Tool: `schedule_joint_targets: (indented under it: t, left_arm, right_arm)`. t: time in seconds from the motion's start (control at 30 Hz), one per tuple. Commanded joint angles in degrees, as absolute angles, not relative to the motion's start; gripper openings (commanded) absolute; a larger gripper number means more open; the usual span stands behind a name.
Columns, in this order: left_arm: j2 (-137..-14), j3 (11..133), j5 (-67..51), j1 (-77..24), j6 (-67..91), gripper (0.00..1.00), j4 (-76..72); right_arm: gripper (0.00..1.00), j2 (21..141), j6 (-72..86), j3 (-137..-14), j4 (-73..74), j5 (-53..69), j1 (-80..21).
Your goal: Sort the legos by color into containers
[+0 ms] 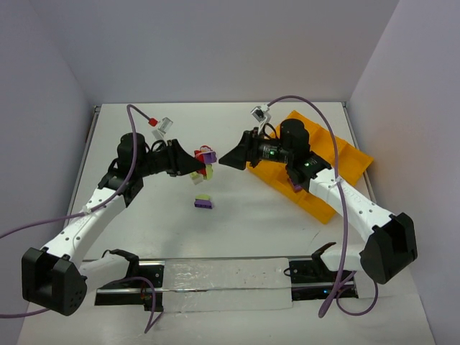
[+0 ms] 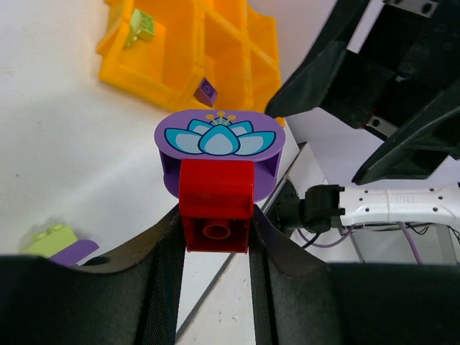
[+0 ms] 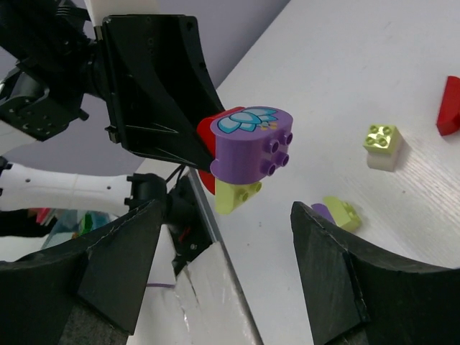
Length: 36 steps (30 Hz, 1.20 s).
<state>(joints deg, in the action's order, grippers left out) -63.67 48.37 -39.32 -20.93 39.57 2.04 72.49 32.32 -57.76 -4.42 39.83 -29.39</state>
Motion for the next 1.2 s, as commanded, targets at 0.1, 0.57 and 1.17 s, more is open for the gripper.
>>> schedule_joint_targets:
  t: [0.1,0.57,1.17]
  left_arm:
    - [-63.6,49.3,-50.6,-20.7,36.6,0.0,-4.7]
    - [-64.9,50.7,-55.6,-20.7,35.3,0.0,-4.5]
    - [-69.2,54.5,-49.5,-20.0,36.6,0.0,4.9]
  right_arm:
    - [0.88,76.1,31.7,-61.9,-9.7,46.9,-29.9]
    - [0.88,75.6,31.2,-63.6,-4.7,45.8,-30.0]
    - [0.9,66.6,13.8,-61.0,7.7,35.6,-30.0]
